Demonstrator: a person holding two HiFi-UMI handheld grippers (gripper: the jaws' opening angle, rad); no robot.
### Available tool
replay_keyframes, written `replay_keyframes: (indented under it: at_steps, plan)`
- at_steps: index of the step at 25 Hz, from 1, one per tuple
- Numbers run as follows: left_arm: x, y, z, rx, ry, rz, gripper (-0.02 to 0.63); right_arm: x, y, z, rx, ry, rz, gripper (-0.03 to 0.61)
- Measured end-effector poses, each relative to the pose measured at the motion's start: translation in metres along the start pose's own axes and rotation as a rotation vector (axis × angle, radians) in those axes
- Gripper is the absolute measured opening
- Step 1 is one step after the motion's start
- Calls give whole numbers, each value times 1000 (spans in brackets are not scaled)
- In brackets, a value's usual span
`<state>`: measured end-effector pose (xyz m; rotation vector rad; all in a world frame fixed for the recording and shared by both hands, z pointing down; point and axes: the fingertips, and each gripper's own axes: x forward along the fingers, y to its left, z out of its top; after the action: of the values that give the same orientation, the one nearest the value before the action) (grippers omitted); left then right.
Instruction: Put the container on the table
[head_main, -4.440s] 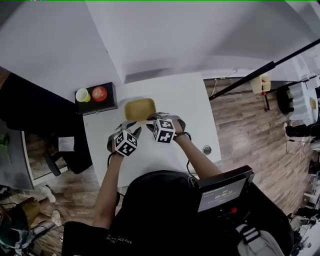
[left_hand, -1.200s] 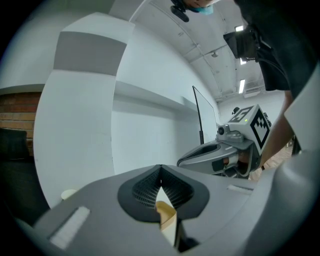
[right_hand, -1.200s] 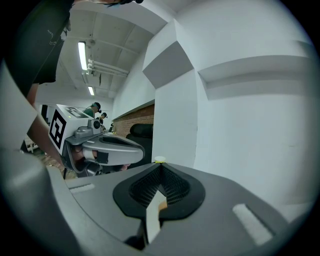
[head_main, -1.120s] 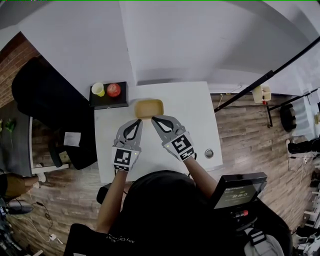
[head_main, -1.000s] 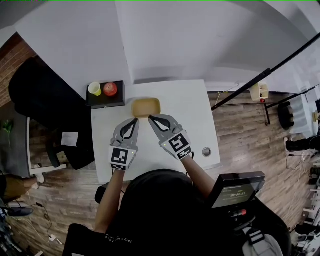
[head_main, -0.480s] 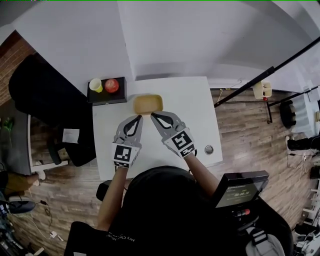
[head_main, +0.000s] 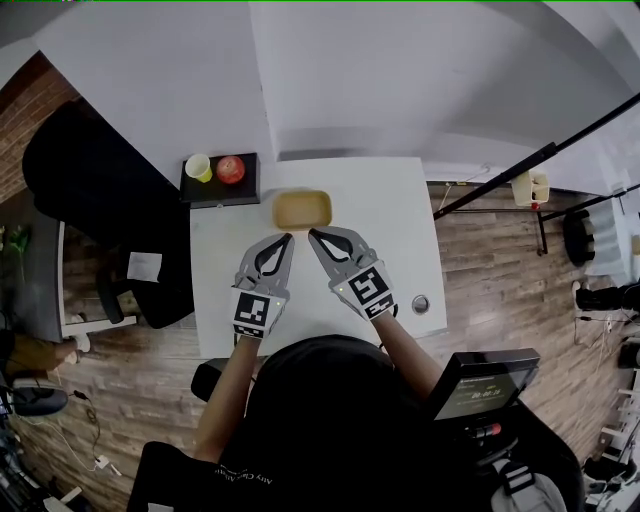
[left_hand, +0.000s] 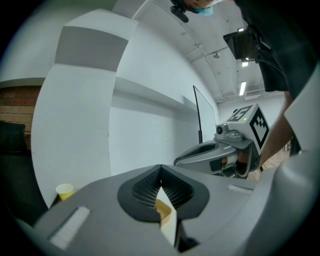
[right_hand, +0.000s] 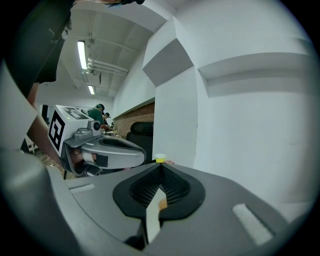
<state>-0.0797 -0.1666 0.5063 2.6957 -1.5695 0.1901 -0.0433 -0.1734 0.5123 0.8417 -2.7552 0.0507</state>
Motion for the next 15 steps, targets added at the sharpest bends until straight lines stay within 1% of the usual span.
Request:
replay_keyframes:
  at_steps: [11,15]
  plan:
    - [-5,1,-10,-3,28,-4,2,2,3,0,-11,3,8,14]
    - [-7,0,-13,0,36,-7,2,2,5,-2,1,5,11,14]
